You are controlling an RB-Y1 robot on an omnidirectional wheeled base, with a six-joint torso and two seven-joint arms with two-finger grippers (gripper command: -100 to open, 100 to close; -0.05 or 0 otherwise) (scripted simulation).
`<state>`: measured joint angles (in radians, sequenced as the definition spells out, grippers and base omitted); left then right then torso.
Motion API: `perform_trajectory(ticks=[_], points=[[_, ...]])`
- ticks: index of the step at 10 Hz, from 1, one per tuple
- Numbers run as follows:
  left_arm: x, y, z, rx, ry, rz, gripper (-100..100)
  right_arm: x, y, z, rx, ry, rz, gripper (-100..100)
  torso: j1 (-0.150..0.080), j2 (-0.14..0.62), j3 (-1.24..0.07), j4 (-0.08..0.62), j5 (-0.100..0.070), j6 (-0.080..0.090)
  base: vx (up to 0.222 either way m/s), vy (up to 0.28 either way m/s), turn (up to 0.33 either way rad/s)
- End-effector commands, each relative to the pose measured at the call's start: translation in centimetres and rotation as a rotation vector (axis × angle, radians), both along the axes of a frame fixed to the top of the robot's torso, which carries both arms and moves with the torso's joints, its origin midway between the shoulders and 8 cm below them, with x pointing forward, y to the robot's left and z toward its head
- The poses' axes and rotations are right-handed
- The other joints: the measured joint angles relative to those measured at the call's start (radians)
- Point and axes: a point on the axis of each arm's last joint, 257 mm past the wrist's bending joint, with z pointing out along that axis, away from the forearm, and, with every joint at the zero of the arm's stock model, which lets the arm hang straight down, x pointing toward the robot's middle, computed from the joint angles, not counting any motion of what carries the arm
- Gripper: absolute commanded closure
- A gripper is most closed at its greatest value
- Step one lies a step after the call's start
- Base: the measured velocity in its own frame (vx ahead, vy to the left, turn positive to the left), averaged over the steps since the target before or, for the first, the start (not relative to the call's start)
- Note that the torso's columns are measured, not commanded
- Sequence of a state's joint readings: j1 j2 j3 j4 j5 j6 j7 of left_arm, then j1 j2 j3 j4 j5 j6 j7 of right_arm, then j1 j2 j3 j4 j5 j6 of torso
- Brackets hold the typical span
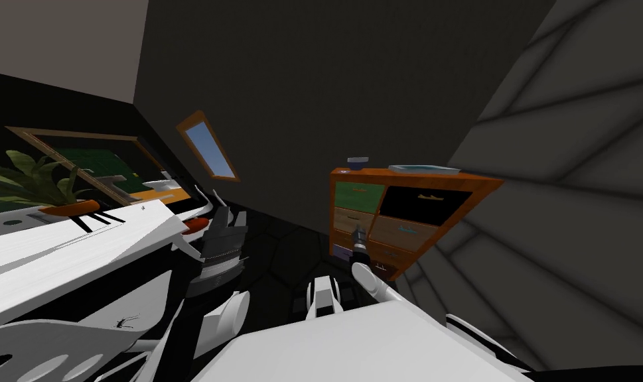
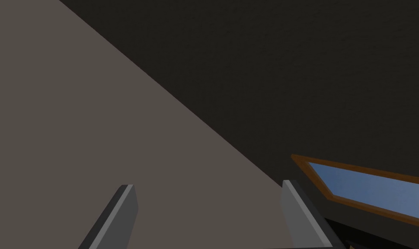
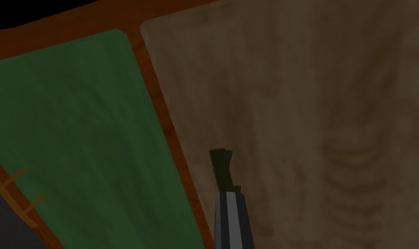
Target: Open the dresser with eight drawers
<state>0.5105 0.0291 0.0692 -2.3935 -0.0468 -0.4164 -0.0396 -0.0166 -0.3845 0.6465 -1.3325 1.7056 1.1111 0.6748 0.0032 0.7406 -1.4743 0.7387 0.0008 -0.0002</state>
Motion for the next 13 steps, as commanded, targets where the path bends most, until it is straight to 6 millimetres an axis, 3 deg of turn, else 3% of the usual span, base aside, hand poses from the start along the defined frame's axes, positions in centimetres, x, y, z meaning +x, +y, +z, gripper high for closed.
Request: perform_trajectory(ticks=[1, 2, 3, 7, 8, 12, 13], points=[[0.0, 0.0, 0.0, 0.000, 0.000, 0.000, 0, 0.0, 0.8, 0.3, -0.001, 0.000, 0.009, 100, -0.001, -0.001, 0.000, 0.000, 0.000, 0.000, -0.187, 0.104, -0.043], [0.0, 0.0, 0.0, 0.000, 0.000, 0.000, 0, 0.1, 0.5, 0.2, 0.000, 0.000, 0.007, 100, -0.003, -0.002, -0.001, 0.000, -0.001, 0.000, -0.086, 0.049, -0.012], [0.0, 0.0, 0.0, 0.000, 0.000, 0.000, 0, 1.0, 0.9, 0.3, 0.061, -0.008, 0.016, -100, -0.006, -0.007, -0.004, -0.002, -0.001, 0.000, 0.015, -0.052, 0.052], [0.0, 0.0, 0.0, 0.001, 0.000, 0.000, 0, 3.0, 2.0, 0.9, 0.200, -0.033, 0.039, -100, -0.005, -0.005, -0.003, -0.001, -0.001, 0.000, 0.091, -0.134, 0.057], [0.0, 0.0, 0.0, 0.001, 0.000, 0.000, 0, 2.6, 1.7, 0.7, 0.175, -0.029, 0.033, -100, -0.002, -0.002, -0.001, -0.001, -0.001, 0.000, 0.045, -0.063, 0.016], [0.0, 0.0, 0.0, 0.000, 0.000, 0.000, 0, 5.7, 0.3, 1.0, 0.185, -0.037, 0.009, -100, -0.002, 0.001, 0.001, 0.000, -0.001, 0.000, -0.064, -0.015, 0.089], [0.0, 0.0, 0.0, 0.000, 0.000, 0.000, 0, 5.7, 0.1, 0.7, 0.180, -0.030, 0.005, -100, -0.003, -0.001, -0.001, 0.000, -0.001, 0.000, -0.052, -0.011, 0.027]])
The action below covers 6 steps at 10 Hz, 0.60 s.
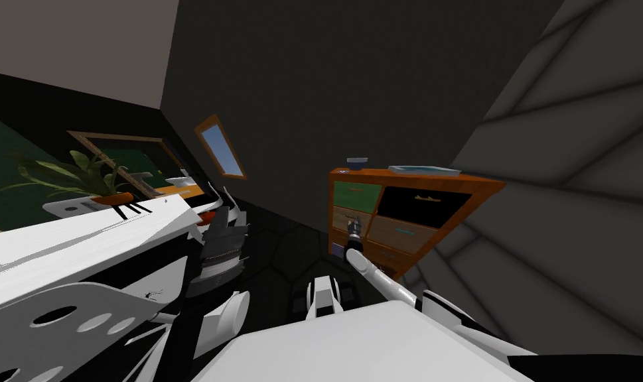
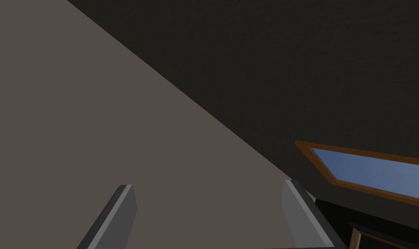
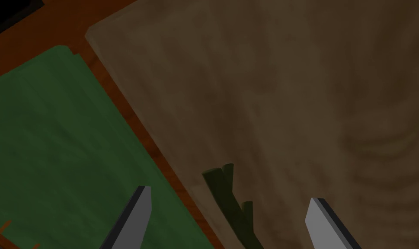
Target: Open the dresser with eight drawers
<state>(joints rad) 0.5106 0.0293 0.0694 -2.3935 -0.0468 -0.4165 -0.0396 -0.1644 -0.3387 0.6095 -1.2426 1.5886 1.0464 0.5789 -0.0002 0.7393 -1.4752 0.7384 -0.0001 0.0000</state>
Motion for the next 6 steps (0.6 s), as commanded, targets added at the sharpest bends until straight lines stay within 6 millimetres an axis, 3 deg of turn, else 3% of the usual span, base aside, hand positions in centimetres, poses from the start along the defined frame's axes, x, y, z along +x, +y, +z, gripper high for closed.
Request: perform_trajectory(ticks=[1, 6], points=[[0.0, 0.0, 0.0, 0.000, 0.000, 0.000, 0, 1.1, -1.1, -0.2, -0.002, 0.005, -0.017, -100, -0.001, -0.003, -0.002, -0.001, 0.000, 0.001, -0.035, -0.012, 0.037], [0.0, 0.0, 0.0, 0.000, 0.000, 0.000, 0, 4.6, -3.2, 0.9, 0.011, -0.006, -0.063, -100, 0.001, 0.000, 0.000, 0.000, 0.000, 0.000, -0.065, -0.017, 0.094]])
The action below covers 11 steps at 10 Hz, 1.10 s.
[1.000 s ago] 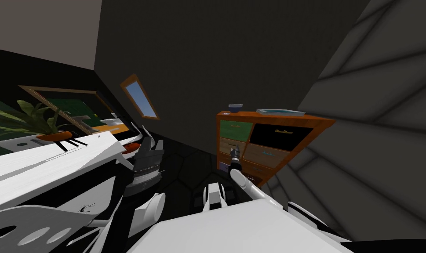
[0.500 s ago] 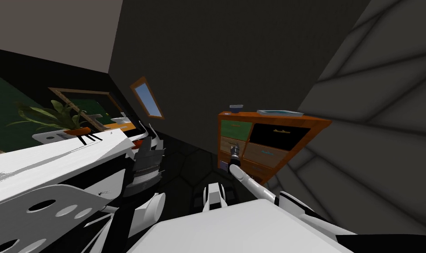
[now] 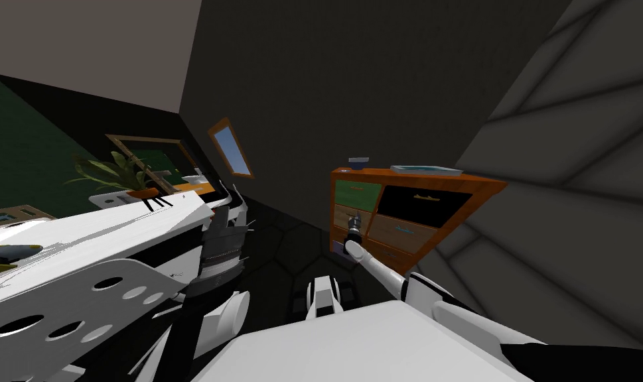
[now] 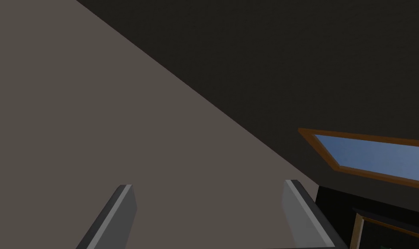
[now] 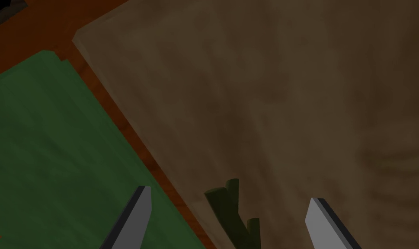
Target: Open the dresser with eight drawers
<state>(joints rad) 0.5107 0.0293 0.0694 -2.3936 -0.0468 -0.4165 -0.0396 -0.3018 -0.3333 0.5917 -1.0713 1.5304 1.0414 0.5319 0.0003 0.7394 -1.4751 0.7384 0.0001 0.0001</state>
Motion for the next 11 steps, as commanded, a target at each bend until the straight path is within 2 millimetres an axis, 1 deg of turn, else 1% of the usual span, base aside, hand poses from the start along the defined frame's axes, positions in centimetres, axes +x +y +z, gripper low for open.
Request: perform_trajectory(ticks=[1, 2, 4, 5, 6, 11], points=[[0.0, 0.0, 0.0, 0.000, 0.000, 0.000, 0, 0.7, -0.5, 0.3, 0.002, -0.003, -0.010, -100, 0.000, -0.001, -0.001, 0.000, 0.000, 0.000, -0.030, -0.006, 0.016], [0.0, 0.0, 0.0, 0.000, 0.000, 0.000, 0, -0.3, -0.1, -0.3, -0.004, 0.005, 0.001, 100, 0.000, -0.003, -0.002, -0.001, 0.000, 0.000, 0.038, 0.011, -0.118], [0.0, 0.0, 0.0, 0.000, 0.000, 0.000, 0, -1.7, 0.8, -0.6, -0.008, 0.008, 0.020, 100, 0.000, -0.003, -0.002, 0.001, 0.001, 0.003, 0.083, 0.022, -0.114], [0.0, 0.0, 0.0, 0.000, 0.000, 0.000, 0, -2.4, 1.2, -0.9, -0.011, 0.011, 0.028, 100, -0.002, -0.002, -0.001, -0.001, -0.001, 0.001, 0.093, 0.020, -0.093], [0.0, 0.0, 0.0, 0.000, 0.000, 0.000, 0, -2.4, 1.3, -0.7, -0.007, 0.007, 0.030, 100, -0.003, -0.003, -0.001, -0.002, -0.002, 0.000, 0.056, 0.013, -0.039], [0.0, 0.0, 0.0, 0.000, 0.000, 0.000, 0, -6.1, 3.4, -0.7, -0.007, 0.003, 0.069, 100, -0.003, -0.003, -0.002, -0.002, -0.002, 0.001, 0.058, 0.017, -0.082]])
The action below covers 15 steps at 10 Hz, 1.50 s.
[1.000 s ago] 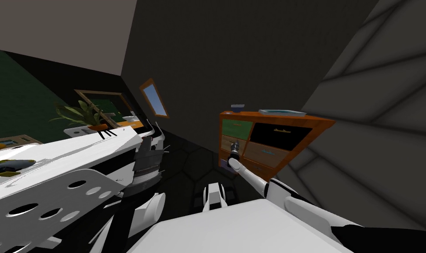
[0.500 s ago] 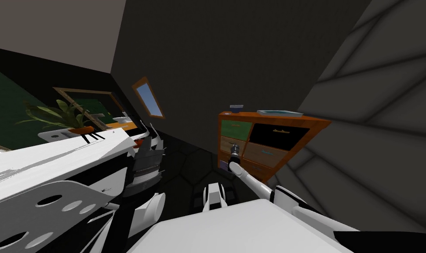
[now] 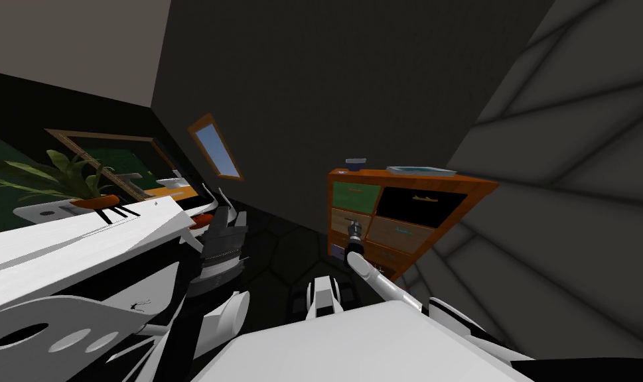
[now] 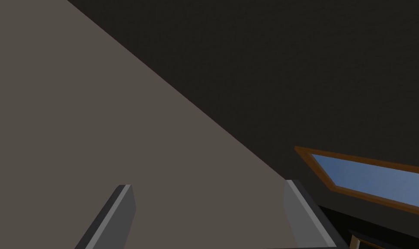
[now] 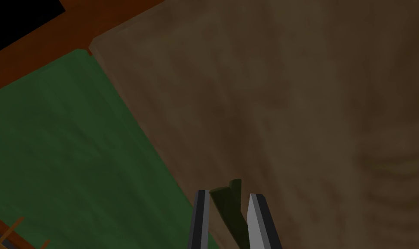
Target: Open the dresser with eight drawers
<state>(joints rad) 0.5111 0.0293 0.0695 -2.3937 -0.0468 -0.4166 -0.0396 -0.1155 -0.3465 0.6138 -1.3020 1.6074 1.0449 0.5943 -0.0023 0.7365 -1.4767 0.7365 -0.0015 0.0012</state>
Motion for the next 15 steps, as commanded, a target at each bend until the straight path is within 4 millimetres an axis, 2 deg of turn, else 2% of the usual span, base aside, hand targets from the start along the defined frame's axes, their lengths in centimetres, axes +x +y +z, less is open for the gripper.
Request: perform_trajectory(ticks=[1, 8, 9, 10, 13, 14, 15], points=[[0.0, 0.0, 0.0, 0.000, 0.000, 0.000, 0, -0.7, 0.4, 0.0, 0.000, -0.001, 0.007, 100, 0.000, 0.000, 0.000, 0.000, 0.000, 0.000, 0.028, 0.010, -0.025], [0.0, 0.0, 0.0, 0.000, 0.000, 0.000, 0, -1.0, 3.3, 1.3, 0.011, -0.009, -0.090, 100, 0.005, 0.003, 0.002, 0.004, 0.002, -0.005, -0.107, -0.057, 0.149], [0.0, 0.0, 0.0, 0.000, 0.000, 0.000, 0, -1.1, 2.8, 0.8, 0.008, -0.002, -0.088, 100, 0.006, 0.005, 0.002, 0.005, 0.003, -0.005, -0.062, -0.029, 0.055], [0.0, 0.0, 0.0, 0.000, 0.000, 0.000, 0, -1.4, 3.5, 1.0, 0.008, -0.002, -0.085, 100, 0.006, 0.002, 0.001, 0.005, 0.004, 0.000, -0.084, 0.041, -0.015], [0.0, 0.0, 0.0, 0.000, 0.000, 0.000, 0, -1.7, 4.5, 1.5, 0.012, -0.010, -0.082, 100, 0.007, 0.007, 0.004, 0.005, 0.003, -0.002, -0.146, 0.102, -0.023], [0.0, 0.0, 0.0, 0.000, 0.000, 0.000, 0, -1.9, 2.0, 0.9, 0.017, 0.009, -0.096, -100, 0.007, 0.006, 0.003, 0.006, 0.004, -0.003, -0.054, 0.112, 0.000], [0.0, 0.0, 0.0, 0.000, 0.000, 0.000, 0, -2.2, 0.0, 1.0, 0.024, 0.014, -0.105, -100, 0.005, 0.000, 0.000, 0.003, 0.003, -0.002, 0.040, 0.124, 0.010]])
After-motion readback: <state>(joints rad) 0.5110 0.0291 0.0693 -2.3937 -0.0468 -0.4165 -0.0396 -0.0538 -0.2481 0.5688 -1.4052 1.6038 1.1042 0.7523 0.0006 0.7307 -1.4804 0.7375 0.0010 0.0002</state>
